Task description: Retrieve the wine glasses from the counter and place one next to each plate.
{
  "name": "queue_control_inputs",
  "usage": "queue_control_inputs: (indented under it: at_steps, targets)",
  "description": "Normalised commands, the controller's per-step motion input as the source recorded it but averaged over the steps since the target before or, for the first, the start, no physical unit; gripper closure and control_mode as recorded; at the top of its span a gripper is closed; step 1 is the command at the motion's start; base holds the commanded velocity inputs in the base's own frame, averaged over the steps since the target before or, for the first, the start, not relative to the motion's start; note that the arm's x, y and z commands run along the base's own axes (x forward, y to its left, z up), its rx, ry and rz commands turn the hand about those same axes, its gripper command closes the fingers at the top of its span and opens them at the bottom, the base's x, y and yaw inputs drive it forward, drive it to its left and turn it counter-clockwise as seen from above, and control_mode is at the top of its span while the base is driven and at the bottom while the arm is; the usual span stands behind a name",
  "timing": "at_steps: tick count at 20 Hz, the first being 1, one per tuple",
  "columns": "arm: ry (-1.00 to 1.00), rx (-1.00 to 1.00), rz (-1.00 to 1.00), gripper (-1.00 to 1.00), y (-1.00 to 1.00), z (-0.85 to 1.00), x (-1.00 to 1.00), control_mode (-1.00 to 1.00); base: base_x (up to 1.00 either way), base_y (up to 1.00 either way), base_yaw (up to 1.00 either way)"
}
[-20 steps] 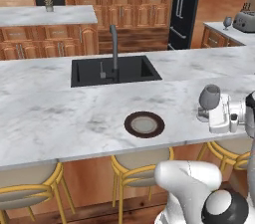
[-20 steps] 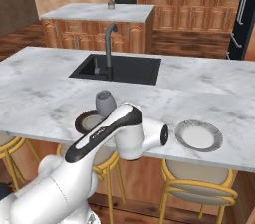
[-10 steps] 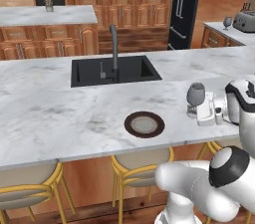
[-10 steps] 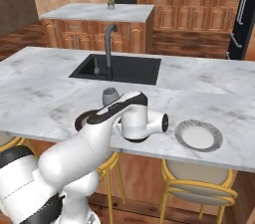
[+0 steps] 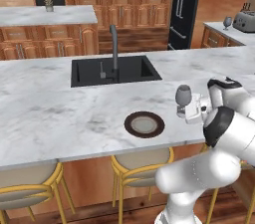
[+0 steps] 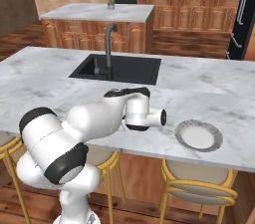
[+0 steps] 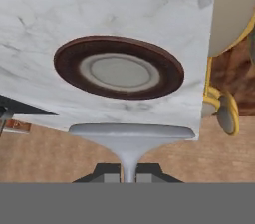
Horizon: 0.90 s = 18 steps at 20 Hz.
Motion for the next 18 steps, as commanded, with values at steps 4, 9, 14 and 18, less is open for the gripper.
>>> queue_control_inputs:
  at_steps: [4,9,14,18]
  targets:
    - [0.03,-0.01,0.06,1.00,-0.01,-0.37,0.46,-1.00,0.00,0.00,0.00]
    - [0.00,0.00,0.09,1.00,0.00,-0.25,0.30,-1.00,0.00,0.00,0.00]
    - [0.00,0.00,0.04,1.00,0.00,-0.26,0.44,-1.00,0.00,0.00,0.00]
    - [0.00,0.00,0.00,1.00,0.00,-0.26,0.44,-1.00,0.00,0.00,0.00]
